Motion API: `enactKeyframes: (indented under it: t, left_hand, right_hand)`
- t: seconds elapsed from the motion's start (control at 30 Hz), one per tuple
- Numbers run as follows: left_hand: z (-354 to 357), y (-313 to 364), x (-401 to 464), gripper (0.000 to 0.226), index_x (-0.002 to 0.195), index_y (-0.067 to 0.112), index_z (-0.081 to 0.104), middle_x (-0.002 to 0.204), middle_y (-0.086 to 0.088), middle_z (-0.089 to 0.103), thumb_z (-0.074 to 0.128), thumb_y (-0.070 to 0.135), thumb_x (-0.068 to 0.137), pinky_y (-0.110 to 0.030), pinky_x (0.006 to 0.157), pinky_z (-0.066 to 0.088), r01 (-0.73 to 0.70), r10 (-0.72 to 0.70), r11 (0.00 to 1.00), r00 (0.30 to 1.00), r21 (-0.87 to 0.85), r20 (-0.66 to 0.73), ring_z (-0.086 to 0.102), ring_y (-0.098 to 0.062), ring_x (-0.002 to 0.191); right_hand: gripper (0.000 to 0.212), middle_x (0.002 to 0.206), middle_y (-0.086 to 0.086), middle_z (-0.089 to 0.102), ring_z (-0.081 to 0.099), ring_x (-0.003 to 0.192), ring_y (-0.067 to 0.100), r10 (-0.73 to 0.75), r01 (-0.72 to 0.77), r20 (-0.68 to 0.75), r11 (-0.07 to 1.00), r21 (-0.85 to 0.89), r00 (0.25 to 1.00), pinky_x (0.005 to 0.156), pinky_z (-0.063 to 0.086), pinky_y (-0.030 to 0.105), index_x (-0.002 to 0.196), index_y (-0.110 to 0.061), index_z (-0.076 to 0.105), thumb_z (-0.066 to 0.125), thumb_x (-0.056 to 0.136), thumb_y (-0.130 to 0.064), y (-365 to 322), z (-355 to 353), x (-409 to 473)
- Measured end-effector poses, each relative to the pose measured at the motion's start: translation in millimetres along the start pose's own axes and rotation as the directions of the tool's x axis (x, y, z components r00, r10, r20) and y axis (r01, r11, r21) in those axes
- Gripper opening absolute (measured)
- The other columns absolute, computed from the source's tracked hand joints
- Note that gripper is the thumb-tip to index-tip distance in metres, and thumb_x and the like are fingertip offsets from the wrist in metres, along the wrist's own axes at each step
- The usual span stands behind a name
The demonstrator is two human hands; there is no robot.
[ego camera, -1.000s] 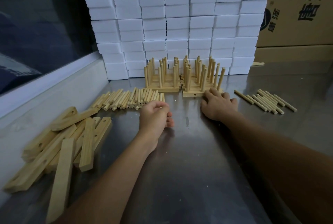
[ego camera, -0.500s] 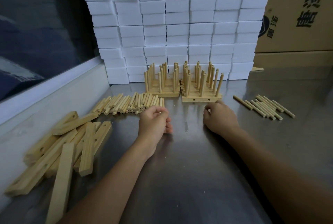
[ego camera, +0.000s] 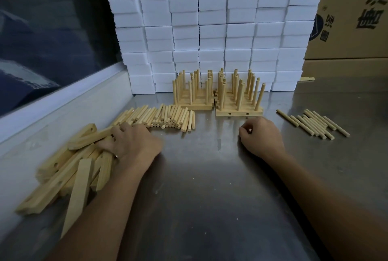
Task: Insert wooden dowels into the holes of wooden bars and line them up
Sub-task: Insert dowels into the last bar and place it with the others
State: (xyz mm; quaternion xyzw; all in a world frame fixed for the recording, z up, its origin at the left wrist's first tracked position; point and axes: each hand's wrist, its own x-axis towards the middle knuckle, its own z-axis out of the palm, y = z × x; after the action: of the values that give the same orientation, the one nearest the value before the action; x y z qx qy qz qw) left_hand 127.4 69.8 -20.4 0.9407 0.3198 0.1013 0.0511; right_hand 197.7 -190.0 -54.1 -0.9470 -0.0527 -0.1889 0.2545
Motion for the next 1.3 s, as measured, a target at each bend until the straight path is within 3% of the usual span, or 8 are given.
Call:
enactKeyframes:
  t: [0.13, 0.37, 0.6, 0.73, 0.93, 1.07, 1.2, 1.3]
  left_hand:
    - [-2.7, 1.3, -0.8, 0.041, 0.123, 0.02, 0.058, 0.14, -0.011, 0.043, 0.06, 0.041, 0.088, -0.063, 0.104, 0.029, -0.007, 0.006, 1.0, 1.0, 0.011, 0.017, 0.033, -0.034, 0.131]
    - [-2.5, 0.6, -7.1, 0.027, 0.117, 0.014, 0.06, 0.128, -0.013, 0.051, 0.052, 0.009, 0.091, -0.046, 0.097, 0.038, -0.105, 0.107, 0.994, 0.989, 0.021, -0.101, 0.041, -0.034, 0.123]
    - [-2.2, 18.0, -18.2, 0.032, 0.113, 0.01, 0.061, 0.114, -0.011, 0.056, 0.06, -0.004, 0.085, -0.036, 0.081, 0.041, -0.328, 0.254, 0.937, 0.877, -0.122, -0.408, 0.05, -0.027, 0.103]
    - [1.5, 33.2, -34.3, 0.035, 0.103, 0.007, 0.065, 0.098, -0.008, 0.06, 0.065, -0.013, 0.074, -0.029, 0.073, 0.032, -0.608, 0.464, 0.777, 0.727, -0.161, -0.507, 0.045, -0.02, 0.085]
    - [5.5, 51.2, -56.5, 0.029, 0.094, -0.006, 0.068, 0.095, -0.018, 0.064, 0.059, -0.023, 0.072, -0.035, 0.073, 0.054, -0.905, 0.648, 0.385, 0.406, -0.182, -0.645, 0.063, -0.032, 0.088]
    - [4.3, 56.2, -62.1, 0.035, 0.098, -0.007, 0.068, 0.101, -0.021, 0.063, 0.056, -0.024, 0.07, -0.038, 0.079, 0.056, -0.929, 0.637, 0.303, 0.362, -0.211, -0.68, 0.062, -0.034, 0.096]
    - [5.0, 57.6, -65.1, 0.041, 0.096, -0.007, 0.067, 0.1, -0.023, 0.061, 0.05, -0.028, 0.066, -0.037, 0.075, 0.056, -0.942, 0.599, 0.26, 0.33, -0.212, -0.73, 0.061, -0.036, 0.094]
    - [6.5, 60.0, -66.3, 0.04, 0.105, -0.008, 0.064, 0.109, -0.025, 0.058, 0.049, -0.025, 0.072, -0.032, 0.088, 0.053, -0.931, 0.545, 0.251, 0.362, -0.265, -0.756, 0.058, -0.034, 0.103]
  right_hand:
    - [0.016, 0.089, -0.001, 0.067, 0.059, 0.081, 0.016, 0.011, -0.011, 0.001, 1.0, 0.009, 1.0, 0.067, 0.046, 0.029, 0.088, -0.016, 0.074, 0.059, 0.092, -0.023, 0.5, 0.7, 1.0]
    - [0.015, 0.09, -0.001, 0.067, 0.06, 0.081, 0.015, 0.012, -0.012, 0.003, 1.0, 0.018, 1.0, 0.07, 0.05, 0.03, 0.089, -0.017, 0.074, 0.06, 0.092, -0.023, 0.5, 1.4, 1.3]
    - [0.017, 0.092, 0.0, 0.068, 0.061, 0.083, 0.016, -0.007, 0.007, 0.009, 1.0, -0.006, 1.0, 0.074, 0.054, 0.034, 0.09, -0.016, 0.074, 0.059, 0.093, -0.024, -0.7, 0.3, 0.0]
    - [0.015, 0.096, -0.001, 0.068, 0.06, 0.087, 0.016, -0.098, 0.098, -0.005, 0.995, 0.021, 0.995, 0.079, 0.055, 0.036, 0.096, -0.017, 0.072, 0.058, 0.095, -0.025, -7.2, -0.3, -3.3]
    - [0.017, 0.09, -0.019, 0.065, 0.063, 0.086, -0.002, -0.354, 0.338, -0.054, 0.823, 0.457, 0.934, 0.075, 0.05, 0.014, 0.104, -0.022, 0.071, 0.065, 0.091, -0.012, -40.9, 3.2, -17.4]
    - [0.039, 0.098, -0.009, 0.068, 0.066, 0.098, 0.008, -0.496, 0.346, -0.017, 0.581, 0.736, 0.868, 0.079, 0.057, 0.025, 0.103, -0.017, 0.066, 0.063, 0.078, 0.012, -62.4, 4.3, -26.1]
    - [0.049, 0.096, -0.017, 0.066, 0.063, 0.1, -0.002, -0.535, 0.289, 0.062, 0.545, 0.787, 0.843, 0.08, 0.052, 0.017, 0.099, -0.022, 0.062, 0.06, 0.077, 0.022, -65.4, 8.9, -28.4]
    - [0.042, 0.084, -0.018, 0.069, 0.065, 0.087, -0.004, -0.524, 0.297, 0.026, 0.522, 0.8, 0.851, 0.075, 0.05, 0.014, 0.093, -0.016, 0.065, 0.058, 0.079, 0.023, -66.4, 8.5, -28.0]
